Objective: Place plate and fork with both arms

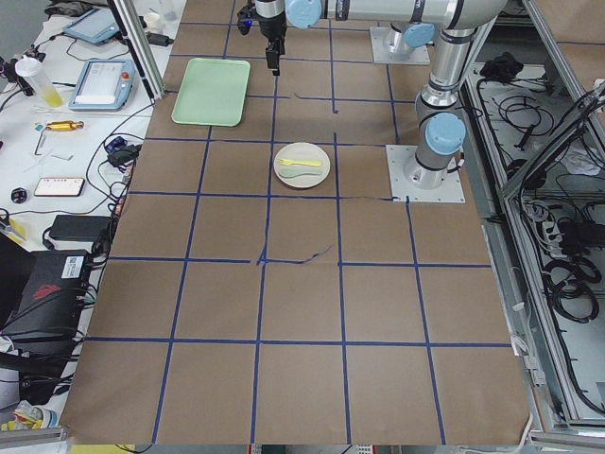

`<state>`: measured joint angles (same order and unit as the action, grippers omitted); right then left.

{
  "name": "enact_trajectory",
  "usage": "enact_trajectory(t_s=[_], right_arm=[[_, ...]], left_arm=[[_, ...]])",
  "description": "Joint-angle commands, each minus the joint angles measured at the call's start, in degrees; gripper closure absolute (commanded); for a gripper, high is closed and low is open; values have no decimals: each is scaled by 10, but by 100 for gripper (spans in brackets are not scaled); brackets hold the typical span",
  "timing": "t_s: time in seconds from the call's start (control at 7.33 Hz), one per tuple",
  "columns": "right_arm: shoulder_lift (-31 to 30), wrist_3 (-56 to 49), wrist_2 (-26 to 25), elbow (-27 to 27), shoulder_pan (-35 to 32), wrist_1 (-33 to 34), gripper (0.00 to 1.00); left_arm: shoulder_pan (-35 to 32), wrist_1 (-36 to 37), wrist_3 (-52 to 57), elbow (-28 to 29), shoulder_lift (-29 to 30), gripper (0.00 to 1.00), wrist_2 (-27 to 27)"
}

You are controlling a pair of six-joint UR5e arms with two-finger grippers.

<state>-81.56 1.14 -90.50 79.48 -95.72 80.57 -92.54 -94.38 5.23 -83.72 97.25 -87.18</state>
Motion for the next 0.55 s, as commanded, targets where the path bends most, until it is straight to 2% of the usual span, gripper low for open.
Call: enact_trajectory(t_s=[0.0,0.41], right_arm=[[-1,3,2,1,-2,-1,0],[1,-5,4,2,-15,3,0]], left_arm=[[0,-1,-7,0,-1,0,-1],[16,-6,-53,-5,0,0,1]])
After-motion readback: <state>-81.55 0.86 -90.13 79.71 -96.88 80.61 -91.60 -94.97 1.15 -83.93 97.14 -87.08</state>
